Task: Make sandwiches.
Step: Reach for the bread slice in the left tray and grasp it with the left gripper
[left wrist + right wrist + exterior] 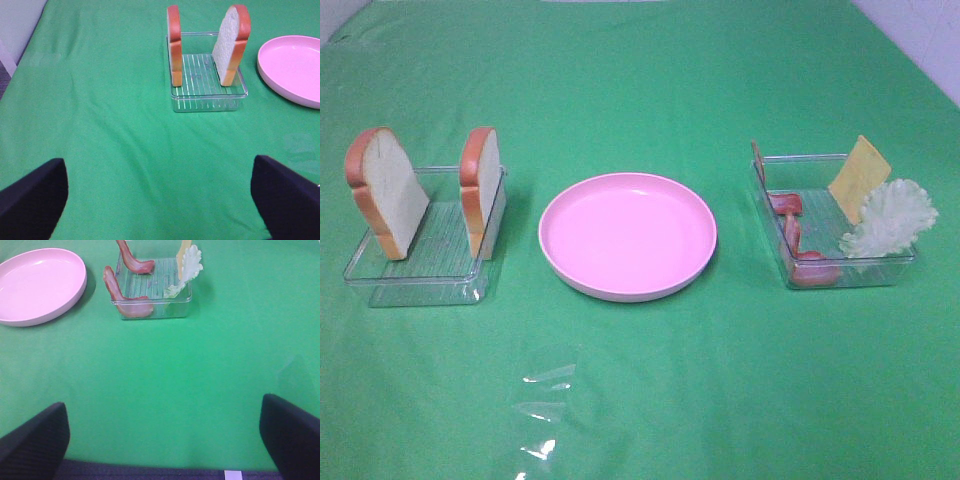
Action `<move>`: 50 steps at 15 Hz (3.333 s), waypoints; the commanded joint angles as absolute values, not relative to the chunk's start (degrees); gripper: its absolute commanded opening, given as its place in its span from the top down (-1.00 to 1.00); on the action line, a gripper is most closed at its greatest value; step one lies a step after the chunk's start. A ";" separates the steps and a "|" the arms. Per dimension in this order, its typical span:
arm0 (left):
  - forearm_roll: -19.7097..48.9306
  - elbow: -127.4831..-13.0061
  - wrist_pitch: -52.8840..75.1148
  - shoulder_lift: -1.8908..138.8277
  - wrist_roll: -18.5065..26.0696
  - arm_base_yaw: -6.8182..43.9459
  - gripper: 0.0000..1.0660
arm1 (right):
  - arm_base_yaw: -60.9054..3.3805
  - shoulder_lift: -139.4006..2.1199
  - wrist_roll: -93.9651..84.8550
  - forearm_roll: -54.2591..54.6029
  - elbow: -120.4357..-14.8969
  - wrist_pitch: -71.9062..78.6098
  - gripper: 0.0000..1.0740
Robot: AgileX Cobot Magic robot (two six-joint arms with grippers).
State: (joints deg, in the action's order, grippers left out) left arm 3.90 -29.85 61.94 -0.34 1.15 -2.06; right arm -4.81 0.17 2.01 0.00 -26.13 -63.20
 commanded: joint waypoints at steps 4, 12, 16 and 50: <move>4.41 -29.68 61.76 -0.46 1.09 -1.83 -0.71 | -4.81 2.12 1.60 0.00 -26.07 -62.97 -0.83; 4.18 -29.91 61.48 0.23 1.03 -1.83 -0.71 | -4.81 2.12 1.60 0.00 -26.07 -62.97 -0.83; 4.76 -33.58 51.57 16.33 -2.01 -1.83 -0.71 | -4.81 2.12 1.60 0.00 -26.07 -62.97 -0.83; -0.92 -98.78 53.57 123.07 -14.27 18.16 0.10 | -4.81 2.12 1.60 0.00 -26.07 -62.97 -0.83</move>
State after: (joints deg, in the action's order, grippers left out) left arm -0.46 -98.43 53.74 123.19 -13.81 17.93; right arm -4.81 0.17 2.01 0.00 -26.13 -63.20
